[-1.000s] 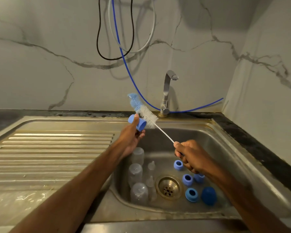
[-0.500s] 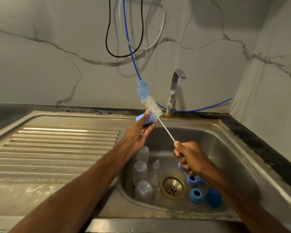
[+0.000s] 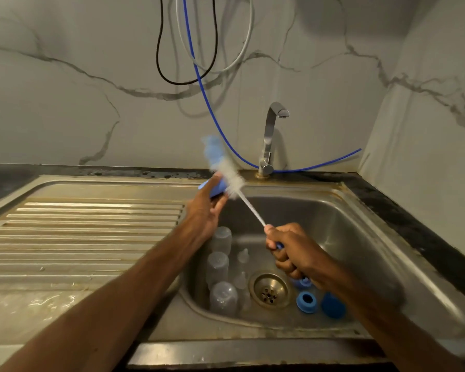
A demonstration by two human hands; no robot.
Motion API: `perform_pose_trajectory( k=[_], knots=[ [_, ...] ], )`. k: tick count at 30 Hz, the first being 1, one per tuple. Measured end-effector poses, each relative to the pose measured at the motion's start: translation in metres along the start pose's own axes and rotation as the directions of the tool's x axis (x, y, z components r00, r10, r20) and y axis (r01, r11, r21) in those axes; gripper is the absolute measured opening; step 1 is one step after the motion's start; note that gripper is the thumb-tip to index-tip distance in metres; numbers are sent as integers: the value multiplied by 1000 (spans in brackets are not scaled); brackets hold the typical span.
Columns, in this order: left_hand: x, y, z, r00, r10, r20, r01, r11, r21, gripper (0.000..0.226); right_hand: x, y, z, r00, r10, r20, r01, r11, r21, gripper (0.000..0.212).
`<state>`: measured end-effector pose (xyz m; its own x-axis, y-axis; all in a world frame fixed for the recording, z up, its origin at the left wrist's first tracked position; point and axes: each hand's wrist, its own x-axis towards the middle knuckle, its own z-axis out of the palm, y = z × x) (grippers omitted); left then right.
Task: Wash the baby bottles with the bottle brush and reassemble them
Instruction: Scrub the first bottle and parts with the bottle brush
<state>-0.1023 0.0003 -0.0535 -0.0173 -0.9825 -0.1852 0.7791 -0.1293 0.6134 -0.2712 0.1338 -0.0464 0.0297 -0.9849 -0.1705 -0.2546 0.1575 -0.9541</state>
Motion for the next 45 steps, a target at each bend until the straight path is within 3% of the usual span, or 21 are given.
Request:
perform_pose_trajectory(
  k=[2,6,12,17,20,23,29,32,35,40,42,45],
  knots=[
    [3,3,-5,1000,-4,-31,3,999,-36,49,2,-1,2,1000,-8,0,8,1000,-26,45],
    [-12,-15,16,995,-75,68,73,997,28,47,12,-5,0,995,-6,-101,9,1000,30,44],
    [-4,-1,-1,993,52,-102,-47,998,43,28,1,1,3,998,41,44,-41,999,-5,44],
    [-14,-18,14,999,-39,18,39,998,43,45,15,-3,3,998,12,-59,-10,1000,28,45],
    [-13,-18,17,1000,9,4,-9,996,89,38,12,2,-2,998,35,-42,-33,998,49,45],
    [1,-1,1,996,74,-57,-74,997,0,36,4,6,-3,997,73,40,-73,997,-4,44],
    [-12,-28,16,996,-37,77,29,994,105,36,14,-4,-5,998,14,-62,-11,998,56,46],
    [-9,-18,14,999,12,30,-14,997,81,26,7,3,-8,998,55,-11,-55,998,40,46],
    [1,-3,-1,999,41,-16,-40,998,44,30,4,6,-7,996,78,33,-77,997,-28,45],
    [-19,-40,16,987,-19,156,-25,961,277,41,21,-5,-8,989,-18,-145,26,998,49,46],
    [-23,-49,17,966,29,256,-143,886,440,38,26,-2,-20,957,-122,-262,102,991,-90,47],
    [-22,-52,8,922,91,375,-320,723,612,38,29,7,-41,869,-344,-354,190,895,-403,50]
  ],
)
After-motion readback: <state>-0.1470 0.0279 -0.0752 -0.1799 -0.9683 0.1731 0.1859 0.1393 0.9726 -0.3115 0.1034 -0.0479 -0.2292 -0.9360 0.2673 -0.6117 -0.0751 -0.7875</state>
